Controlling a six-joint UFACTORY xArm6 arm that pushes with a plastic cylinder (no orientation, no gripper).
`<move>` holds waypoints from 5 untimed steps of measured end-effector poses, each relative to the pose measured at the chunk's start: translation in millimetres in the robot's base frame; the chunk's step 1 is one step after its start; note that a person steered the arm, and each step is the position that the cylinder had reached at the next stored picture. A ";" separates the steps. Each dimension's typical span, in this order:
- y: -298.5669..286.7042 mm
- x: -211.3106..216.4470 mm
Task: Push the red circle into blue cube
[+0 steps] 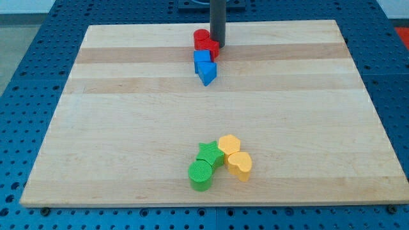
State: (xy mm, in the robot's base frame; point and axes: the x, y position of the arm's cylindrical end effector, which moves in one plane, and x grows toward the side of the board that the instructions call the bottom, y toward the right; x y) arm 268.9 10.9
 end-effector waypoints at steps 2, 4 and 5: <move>-6.5 -58.6; -29.0 -75.7; -47.8 -73.2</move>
State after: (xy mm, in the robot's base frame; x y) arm 195.7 -36.9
